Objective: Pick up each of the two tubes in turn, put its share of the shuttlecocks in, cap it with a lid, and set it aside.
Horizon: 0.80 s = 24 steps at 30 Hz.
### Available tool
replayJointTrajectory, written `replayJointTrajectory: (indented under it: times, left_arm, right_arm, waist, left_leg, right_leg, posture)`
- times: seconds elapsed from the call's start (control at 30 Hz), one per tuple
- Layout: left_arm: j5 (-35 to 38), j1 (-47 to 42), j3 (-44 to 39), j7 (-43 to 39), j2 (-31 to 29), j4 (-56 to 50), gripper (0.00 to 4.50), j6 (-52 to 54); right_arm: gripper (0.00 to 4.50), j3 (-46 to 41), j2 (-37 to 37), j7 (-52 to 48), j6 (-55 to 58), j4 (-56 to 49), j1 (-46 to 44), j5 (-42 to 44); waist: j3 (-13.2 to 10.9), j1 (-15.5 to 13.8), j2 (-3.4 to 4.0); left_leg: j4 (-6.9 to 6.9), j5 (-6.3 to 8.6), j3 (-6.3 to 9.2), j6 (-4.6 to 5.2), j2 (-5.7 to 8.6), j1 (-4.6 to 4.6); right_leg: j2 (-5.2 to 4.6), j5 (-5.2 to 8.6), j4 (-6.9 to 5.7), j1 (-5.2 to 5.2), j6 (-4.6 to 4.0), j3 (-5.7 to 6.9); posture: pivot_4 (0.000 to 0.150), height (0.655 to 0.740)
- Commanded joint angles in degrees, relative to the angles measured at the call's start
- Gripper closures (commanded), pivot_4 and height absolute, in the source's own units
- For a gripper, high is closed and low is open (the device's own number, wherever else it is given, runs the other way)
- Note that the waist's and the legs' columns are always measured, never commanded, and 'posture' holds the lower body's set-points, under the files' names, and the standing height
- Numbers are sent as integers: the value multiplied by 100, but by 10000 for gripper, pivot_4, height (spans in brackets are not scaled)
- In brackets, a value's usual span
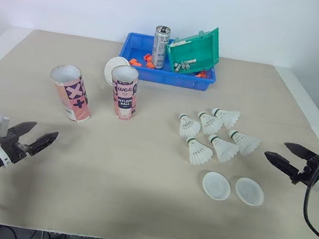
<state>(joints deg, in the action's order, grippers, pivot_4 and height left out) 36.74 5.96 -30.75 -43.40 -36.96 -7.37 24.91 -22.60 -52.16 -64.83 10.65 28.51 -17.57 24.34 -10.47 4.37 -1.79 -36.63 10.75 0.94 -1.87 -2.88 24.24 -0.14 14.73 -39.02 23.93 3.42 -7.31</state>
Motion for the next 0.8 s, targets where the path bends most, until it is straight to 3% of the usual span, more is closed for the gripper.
replayJointTrajectory:
  times: [0.03, 0.8]
  left_arm:
    - [46, -40, -129, 9, 15, -7, 0, -132]
    - [-252, -152, -68, -672, -62, 1361, 0, -971]
  right_arm:
    - [258, -23, -75, 0, -17, -15, -153, 12]
    - [258, 17, 57, 66, 162, -449, -64, 166]
  waist:
    - [0, 0, 0]
    - [0, 0, 1]
  left_leg:
    - [0, 0, 0, 0, 0, 0]
    - [0, 0, -1, 0, 0, -1]
  right_leg:
    - [0, 0, 0, 0, 0, 0]
    - [0, 0, 0, 1, 0, 0]
  posture:
    - [1500, 7061]
    - [1500, 7061]
